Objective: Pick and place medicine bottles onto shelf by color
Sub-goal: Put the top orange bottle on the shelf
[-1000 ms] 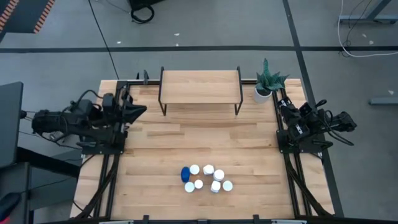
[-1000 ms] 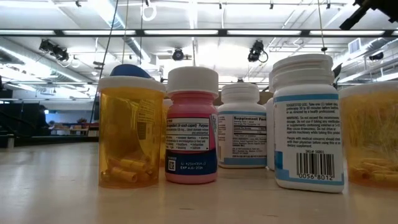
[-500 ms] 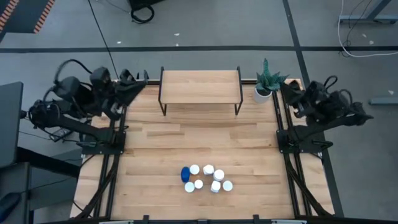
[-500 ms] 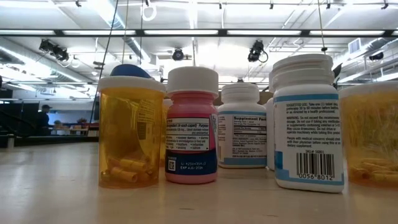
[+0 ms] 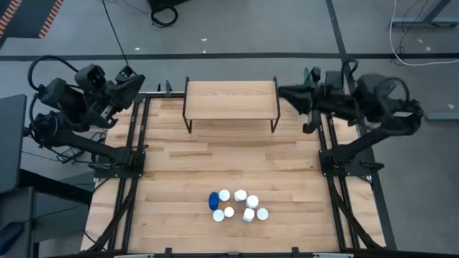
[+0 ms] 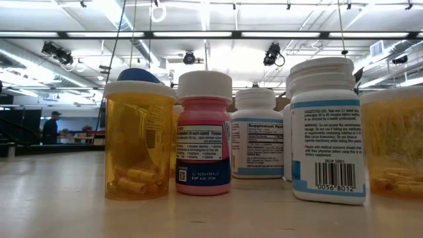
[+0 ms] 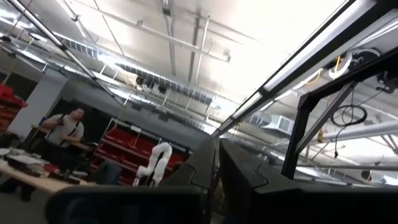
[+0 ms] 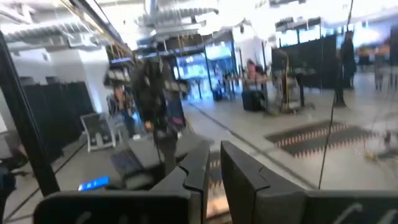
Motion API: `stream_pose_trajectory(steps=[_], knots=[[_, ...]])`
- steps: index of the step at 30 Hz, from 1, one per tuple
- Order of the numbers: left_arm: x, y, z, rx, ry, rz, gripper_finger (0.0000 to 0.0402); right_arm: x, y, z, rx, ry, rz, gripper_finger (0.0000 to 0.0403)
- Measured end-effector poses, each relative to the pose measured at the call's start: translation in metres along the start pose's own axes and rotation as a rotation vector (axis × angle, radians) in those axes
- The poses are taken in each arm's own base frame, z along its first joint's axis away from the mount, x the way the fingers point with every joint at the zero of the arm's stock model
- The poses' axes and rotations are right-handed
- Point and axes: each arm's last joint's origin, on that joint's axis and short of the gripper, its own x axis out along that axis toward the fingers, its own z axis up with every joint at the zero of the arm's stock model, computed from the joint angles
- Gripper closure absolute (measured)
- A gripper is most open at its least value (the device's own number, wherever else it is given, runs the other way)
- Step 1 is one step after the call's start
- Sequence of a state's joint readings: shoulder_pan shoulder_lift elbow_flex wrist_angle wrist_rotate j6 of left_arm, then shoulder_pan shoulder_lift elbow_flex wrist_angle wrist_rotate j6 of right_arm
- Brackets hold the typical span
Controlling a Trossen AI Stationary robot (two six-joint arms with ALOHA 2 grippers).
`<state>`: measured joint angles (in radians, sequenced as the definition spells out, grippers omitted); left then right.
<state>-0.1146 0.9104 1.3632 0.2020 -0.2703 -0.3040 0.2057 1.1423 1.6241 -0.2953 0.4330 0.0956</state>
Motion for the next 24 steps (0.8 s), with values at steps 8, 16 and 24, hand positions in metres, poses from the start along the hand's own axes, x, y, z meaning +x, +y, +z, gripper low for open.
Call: stream_pose_trajectory(steps=[8, 16, 24], knots=[[0.03, 0.002, -0.047, -0.04, 0.12, 0.02, 0.0359, 0.006, -0.003, 0.002, -0.227, 0.292, -0.048, 0.0356], [0.066, 0.015, -0.12, -0.079, 0.256, 0.072, 0.0327, 0.004, -0.004, -0.032, 0.02, 0.553, -0.066, 0.0356], [0.068, 0.01, -0.127, -0.105, 0.296, -0.002, 0.0313, 0.016, 0.003, -0.004, 0.151, 0.256, 0.007, 0.0356]])
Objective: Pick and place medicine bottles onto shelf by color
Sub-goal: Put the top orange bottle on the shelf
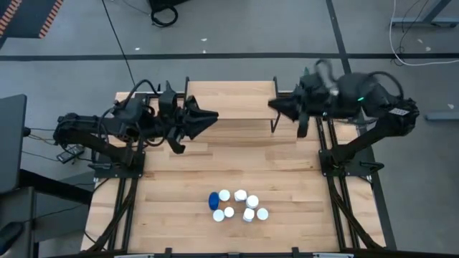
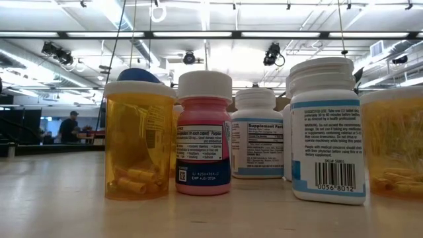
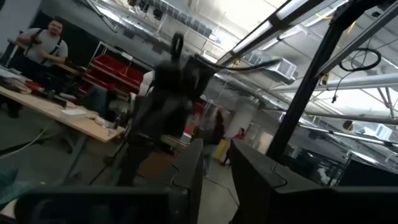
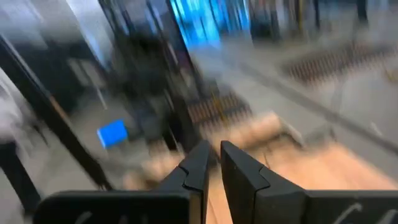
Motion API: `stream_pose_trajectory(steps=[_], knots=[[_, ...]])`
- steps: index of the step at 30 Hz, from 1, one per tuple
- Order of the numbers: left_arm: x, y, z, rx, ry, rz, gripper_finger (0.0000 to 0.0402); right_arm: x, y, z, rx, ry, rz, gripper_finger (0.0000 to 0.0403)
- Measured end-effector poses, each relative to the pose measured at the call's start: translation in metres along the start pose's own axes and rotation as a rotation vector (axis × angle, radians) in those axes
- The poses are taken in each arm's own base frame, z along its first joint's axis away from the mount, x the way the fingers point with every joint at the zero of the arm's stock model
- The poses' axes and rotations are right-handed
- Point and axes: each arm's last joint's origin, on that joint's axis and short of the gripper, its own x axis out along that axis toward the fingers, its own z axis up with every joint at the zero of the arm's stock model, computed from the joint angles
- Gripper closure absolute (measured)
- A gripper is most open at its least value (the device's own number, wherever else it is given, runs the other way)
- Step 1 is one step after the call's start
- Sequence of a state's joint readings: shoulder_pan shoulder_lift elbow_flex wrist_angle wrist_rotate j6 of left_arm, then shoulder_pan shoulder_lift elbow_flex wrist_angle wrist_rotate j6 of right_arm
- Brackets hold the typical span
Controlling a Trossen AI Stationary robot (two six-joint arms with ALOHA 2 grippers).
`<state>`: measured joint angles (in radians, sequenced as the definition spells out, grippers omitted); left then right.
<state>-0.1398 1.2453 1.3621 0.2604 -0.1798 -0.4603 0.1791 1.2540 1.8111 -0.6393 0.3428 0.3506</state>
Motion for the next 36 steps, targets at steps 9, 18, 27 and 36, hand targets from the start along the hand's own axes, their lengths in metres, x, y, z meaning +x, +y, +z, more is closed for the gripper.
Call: stream_pose_trajectory(steps=[9, 18, 27, 36], knots=[[-0.003, -0.01, -0.004, 0.039, 0.018, -0.037, 0.0299, -0.012, 0.009, 0.034, -0.046, -0.327, 0.128, 0.0356], [-0.008, -0.015, -0.028, 0.115, 0.226, 0.002, 0.0233, 0.016, 0.004, -0.004, -0.086, 0.006, 0.032, 0.0356], [-0.023, -0.004, -0.041, 0.15, 0.458, 0.1, 0.0184, 0.07, 0.008, -0.054, -0.133, 0.34, 0.032, 0.0356], [-0.04, 0.008, -0.064, 0.181, 0.749, 0.22, 0.0182, 0.091, 0.004, -0.111, -0.069, 0.789, -0.053, 0.0318]])
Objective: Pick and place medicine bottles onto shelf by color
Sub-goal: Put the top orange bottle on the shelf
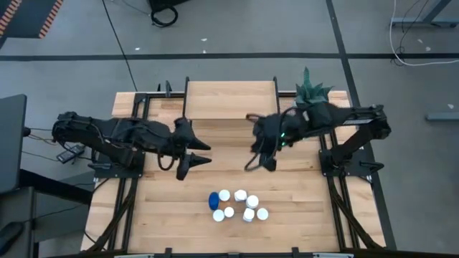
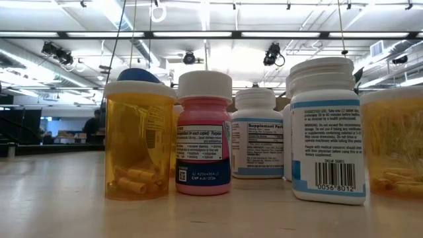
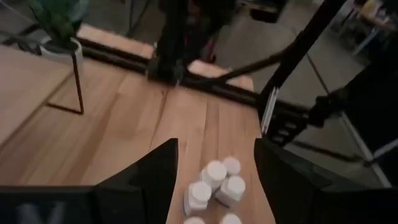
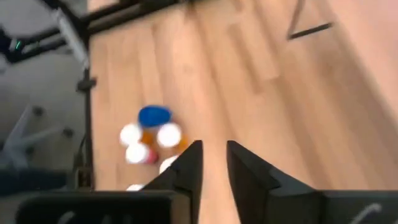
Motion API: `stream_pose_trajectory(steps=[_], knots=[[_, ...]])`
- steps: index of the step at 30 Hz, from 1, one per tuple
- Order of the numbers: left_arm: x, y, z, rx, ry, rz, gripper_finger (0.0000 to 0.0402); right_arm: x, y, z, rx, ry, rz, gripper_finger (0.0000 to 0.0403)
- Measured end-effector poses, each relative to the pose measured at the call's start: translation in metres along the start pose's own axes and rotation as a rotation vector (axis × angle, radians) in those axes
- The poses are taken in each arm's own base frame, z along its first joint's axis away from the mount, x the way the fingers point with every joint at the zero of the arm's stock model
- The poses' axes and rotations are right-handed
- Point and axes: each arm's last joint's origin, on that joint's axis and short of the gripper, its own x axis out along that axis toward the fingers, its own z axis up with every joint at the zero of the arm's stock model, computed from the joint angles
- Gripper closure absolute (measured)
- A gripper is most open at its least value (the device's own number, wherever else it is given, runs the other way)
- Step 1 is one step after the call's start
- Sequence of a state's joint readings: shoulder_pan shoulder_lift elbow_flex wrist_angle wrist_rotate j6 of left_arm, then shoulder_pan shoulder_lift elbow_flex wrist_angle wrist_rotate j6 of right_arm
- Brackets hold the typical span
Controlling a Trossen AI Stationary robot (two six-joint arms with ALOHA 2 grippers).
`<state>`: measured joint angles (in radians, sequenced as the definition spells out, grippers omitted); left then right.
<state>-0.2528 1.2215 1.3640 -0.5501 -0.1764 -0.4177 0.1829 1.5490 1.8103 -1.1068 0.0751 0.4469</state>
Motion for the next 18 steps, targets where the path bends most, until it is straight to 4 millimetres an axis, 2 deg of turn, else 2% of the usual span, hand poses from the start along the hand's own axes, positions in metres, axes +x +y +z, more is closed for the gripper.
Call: stream_pose_trajectory(steps=[5, 10, 15, 18], knots=[[0.02, -0.004, -0.019, 0.07, 0.167, -0.003, 0.0182, 0.028, 0.015, -0.008, -0.041, 0.106, -0.011, 0.0246], [0.022, -0.007, -0.025, 0.028, 0.207, 0.006, 0.0183, 0.043, 0.018, -0.026, -0.076, 0.253, -0.166, 0.0185], [0.018, -0.006, -0.024, -0.05, 0.203, 0.017, 0.0189, 0.039, 0.027, -0.032, -0.051, 0.219, -0.196, 0.0165], [0.017, -0.003, -0.03, -0.08, 0.266, 0.058, 0.0195, 0.039, 0.036, -0.033, -0.031, 0.185, -0.169, 0.0164]])
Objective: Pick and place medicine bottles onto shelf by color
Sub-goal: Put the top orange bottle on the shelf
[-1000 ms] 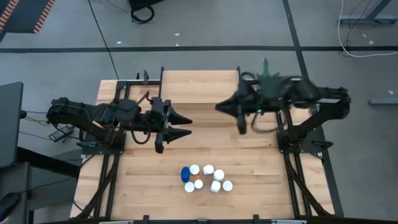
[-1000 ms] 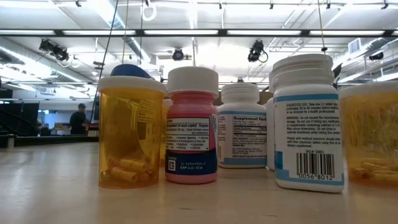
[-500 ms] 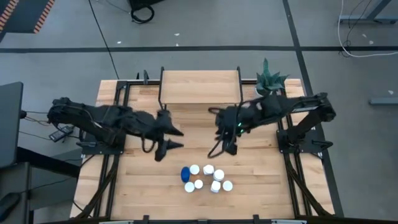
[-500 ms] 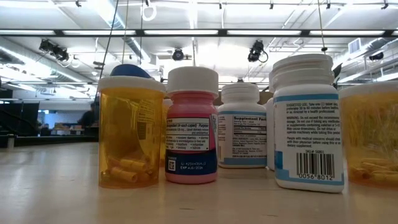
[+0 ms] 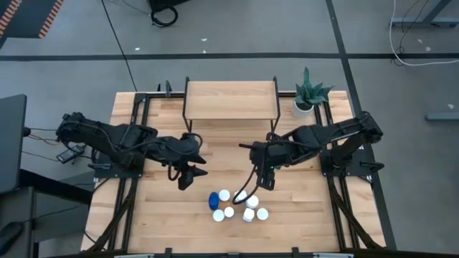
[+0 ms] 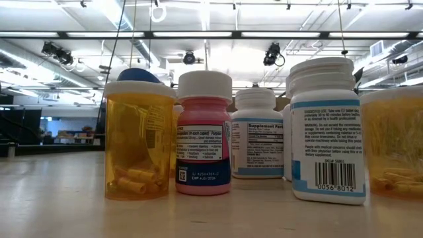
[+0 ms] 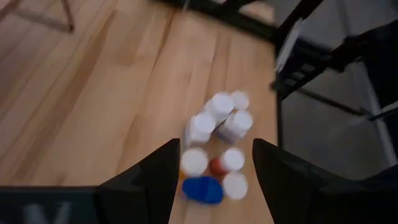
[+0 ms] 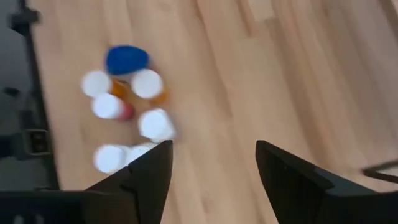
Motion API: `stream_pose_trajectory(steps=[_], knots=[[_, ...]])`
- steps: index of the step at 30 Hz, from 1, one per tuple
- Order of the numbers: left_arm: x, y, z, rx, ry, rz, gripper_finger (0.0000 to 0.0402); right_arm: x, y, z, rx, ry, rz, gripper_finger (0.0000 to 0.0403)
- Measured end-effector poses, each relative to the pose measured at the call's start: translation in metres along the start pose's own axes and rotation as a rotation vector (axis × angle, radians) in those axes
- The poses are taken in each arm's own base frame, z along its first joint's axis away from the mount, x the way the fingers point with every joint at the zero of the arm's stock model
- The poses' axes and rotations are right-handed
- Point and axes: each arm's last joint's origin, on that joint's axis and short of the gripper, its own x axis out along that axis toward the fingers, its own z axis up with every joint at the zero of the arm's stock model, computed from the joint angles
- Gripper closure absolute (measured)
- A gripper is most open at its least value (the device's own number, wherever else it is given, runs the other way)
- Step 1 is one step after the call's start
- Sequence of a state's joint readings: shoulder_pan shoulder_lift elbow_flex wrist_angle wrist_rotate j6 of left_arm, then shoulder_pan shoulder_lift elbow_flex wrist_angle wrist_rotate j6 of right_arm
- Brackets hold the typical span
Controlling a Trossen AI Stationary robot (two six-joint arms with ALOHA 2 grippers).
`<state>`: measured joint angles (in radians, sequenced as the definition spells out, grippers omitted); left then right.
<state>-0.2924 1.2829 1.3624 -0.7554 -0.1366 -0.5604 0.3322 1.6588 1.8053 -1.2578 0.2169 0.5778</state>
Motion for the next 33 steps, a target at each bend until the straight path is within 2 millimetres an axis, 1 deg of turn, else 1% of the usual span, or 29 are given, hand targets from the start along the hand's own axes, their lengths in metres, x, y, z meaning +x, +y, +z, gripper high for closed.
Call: stream_pose_trajectory(steps=[5, 9, 15, 20, 23, 29, 33], knots=[[0.005, 0.001, -0.004, -0.024, 0.043, 0.027, 0.0203, -0.002, 0.012, -0.001, 0.029, -0.053, 0.043, 0.0164], [0.005, -0.002, -0.002, -0.032, 0.016, 0.005, 0.0208, -0.003, 0.014, -0.002, 0.066, -0.067, 0.025, 0.0164], [0.005, -0.009, -0.006, -0.013, 0.026, -0.018, 0.0206, -0.004, 0.016, -0.002, 0.132, -0.082, 0.029, 0.0164], [0.022, -0.017, -0.013, -0.051, 0.078, -0.006, 0.0189, -0.006, 0.023, -0.009, 0.153, -0.091, 0.005, 0.0164], [0.036, -0.018, -0.017, -0.122, 0.125, 0.018, 0.0173, -0.009, 0.028, -0.014, 0.181, -0.118, -0.023, 0.0164], [0.064, -0.022, -0.027, -0.304, 0.26, 0.006, 0.0146, -0.013, 0.038, -0.025, 0.233, -0.15, -0.055, 0.0164], [0.082, -0.023, -0.037, -0.413, 0.335, 0.067, 0.0134, -0.016, 0.043, -0.029, 0.241, -0.17, -0.058, 0.0164]])
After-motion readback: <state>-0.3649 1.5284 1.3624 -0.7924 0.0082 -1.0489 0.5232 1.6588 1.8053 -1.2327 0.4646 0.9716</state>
